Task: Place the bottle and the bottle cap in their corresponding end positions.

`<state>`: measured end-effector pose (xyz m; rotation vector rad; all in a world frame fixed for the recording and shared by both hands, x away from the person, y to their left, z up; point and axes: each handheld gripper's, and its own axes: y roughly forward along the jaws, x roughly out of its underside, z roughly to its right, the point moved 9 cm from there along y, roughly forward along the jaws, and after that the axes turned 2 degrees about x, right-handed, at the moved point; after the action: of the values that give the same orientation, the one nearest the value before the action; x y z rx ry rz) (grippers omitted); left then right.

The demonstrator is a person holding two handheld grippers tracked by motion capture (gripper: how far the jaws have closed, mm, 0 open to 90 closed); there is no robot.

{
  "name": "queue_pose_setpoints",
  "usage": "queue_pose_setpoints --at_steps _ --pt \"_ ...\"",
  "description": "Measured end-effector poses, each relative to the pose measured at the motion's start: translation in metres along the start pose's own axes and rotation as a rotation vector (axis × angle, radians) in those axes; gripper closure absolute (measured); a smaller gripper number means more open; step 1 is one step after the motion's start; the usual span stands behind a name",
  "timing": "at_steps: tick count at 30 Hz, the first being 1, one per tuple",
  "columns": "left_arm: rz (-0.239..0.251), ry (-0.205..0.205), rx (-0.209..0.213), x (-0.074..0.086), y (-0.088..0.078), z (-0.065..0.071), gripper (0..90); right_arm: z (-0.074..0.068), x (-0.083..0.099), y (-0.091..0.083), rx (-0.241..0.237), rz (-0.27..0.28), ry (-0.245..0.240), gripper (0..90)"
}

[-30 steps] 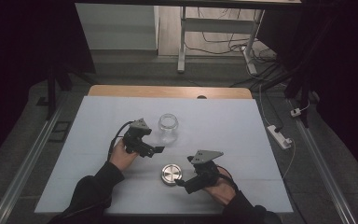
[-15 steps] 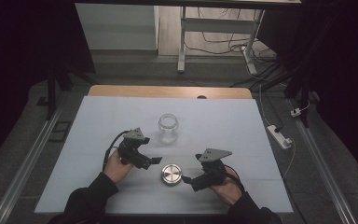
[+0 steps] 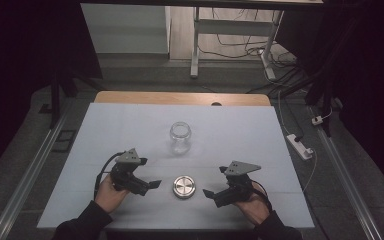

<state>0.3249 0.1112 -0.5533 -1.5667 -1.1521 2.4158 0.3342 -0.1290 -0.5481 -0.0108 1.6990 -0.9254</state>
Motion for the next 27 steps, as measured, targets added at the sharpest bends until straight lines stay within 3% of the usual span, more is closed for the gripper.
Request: queue_pose_setpoints --at_steps 12,27 --pt "0.022 -0.047 -0.033 0.027 -0.029 0.006 0.0 0.011 0.011 -0.021 0.066 -0.006 0.000 0.0" --pt "0.017 -0.090 -0.113 0.064 -0.061 0.011 0.0 0.023 0.023 -0.048 0.131 0.014 0.029 0.0"
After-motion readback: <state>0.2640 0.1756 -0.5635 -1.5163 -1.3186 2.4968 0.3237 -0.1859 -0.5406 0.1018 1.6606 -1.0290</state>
